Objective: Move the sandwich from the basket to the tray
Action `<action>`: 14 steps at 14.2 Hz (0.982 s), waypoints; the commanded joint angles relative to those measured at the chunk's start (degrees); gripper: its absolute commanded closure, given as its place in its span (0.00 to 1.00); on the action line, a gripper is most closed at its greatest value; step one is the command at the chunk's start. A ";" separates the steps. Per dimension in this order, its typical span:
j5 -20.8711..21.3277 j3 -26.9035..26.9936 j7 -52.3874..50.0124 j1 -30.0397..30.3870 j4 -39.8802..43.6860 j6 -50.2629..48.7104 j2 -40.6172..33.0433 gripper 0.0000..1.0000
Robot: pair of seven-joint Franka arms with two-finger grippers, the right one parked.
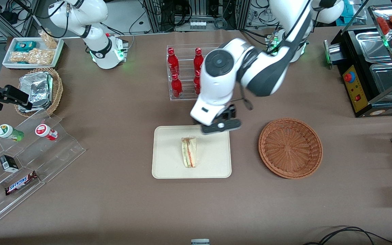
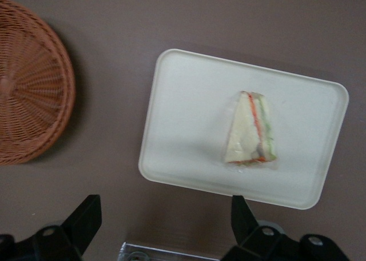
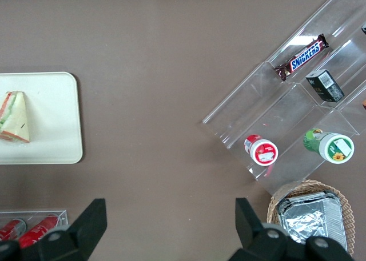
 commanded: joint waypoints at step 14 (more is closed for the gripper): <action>0.56 0.00 30.96 28.64 -24.87 -10.39 -25.88 0.00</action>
